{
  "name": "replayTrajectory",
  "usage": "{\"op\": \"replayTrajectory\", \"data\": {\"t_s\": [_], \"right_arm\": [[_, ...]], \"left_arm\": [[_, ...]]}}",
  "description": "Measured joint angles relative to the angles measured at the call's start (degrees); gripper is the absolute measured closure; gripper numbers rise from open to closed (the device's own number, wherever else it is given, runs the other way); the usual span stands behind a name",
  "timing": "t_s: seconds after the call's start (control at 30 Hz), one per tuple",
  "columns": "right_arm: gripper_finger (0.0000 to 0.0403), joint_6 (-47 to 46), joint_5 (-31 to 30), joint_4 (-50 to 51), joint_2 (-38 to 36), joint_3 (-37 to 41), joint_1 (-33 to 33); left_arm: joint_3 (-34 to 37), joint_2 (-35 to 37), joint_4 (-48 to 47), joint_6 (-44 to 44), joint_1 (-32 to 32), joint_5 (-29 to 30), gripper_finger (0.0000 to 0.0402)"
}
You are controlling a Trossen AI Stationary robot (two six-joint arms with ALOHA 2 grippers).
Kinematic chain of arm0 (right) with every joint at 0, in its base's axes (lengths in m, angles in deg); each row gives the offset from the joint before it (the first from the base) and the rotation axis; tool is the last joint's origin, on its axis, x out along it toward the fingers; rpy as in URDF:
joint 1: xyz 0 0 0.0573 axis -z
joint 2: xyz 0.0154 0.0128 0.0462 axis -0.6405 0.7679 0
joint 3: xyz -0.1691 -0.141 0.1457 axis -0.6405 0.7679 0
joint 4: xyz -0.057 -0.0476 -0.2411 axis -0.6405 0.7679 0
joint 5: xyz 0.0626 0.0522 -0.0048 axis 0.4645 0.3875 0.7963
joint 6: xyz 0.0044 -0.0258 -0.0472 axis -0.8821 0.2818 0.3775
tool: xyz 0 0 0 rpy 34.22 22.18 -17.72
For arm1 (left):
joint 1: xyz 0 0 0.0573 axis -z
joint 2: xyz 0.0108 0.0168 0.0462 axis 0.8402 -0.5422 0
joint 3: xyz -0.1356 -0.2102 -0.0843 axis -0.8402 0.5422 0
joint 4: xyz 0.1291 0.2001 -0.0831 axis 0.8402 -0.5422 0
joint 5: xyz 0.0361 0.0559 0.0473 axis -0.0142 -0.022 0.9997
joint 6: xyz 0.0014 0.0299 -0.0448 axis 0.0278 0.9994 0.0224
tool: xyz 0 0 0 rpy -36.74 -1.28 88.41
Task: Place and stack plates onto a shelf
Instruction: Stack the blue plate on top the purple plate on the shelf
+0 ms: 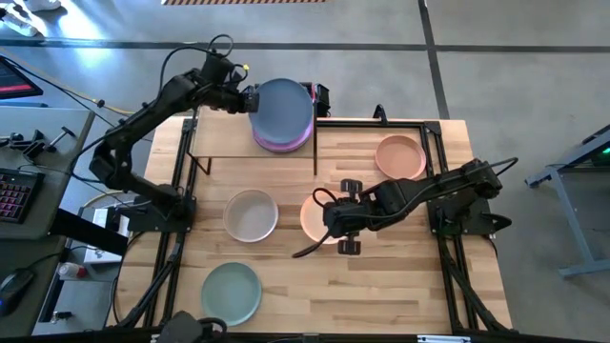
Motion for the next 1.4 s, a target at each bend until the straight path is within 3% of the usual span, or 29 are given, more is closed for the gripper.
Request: {"op": "replayTrajectory", "data": {"t_s": [0.43, 1.1, 1.4], "right_arm": [[0.0295, -1.3, 0.0, 0.0, 0.0, 0.0, 0.0], [0.0295, -1.0, 0.0, 0.0, 0.0, 0.0, 0.0], [0.0295, -0.8, 0.0, 0.0, 0.0, 0.1, 0.0]], "left_arm": [[0.0, -3.8, -1.1, -1.8, -1.2, -2.2, 0.0390], [0.0, -4.0, -4.8, -0.6, -1.2, -4.9, 0.0388], [0.0, -4.0, -5.0, -1.3, -1.2, -5.3, 0.0330]]}}
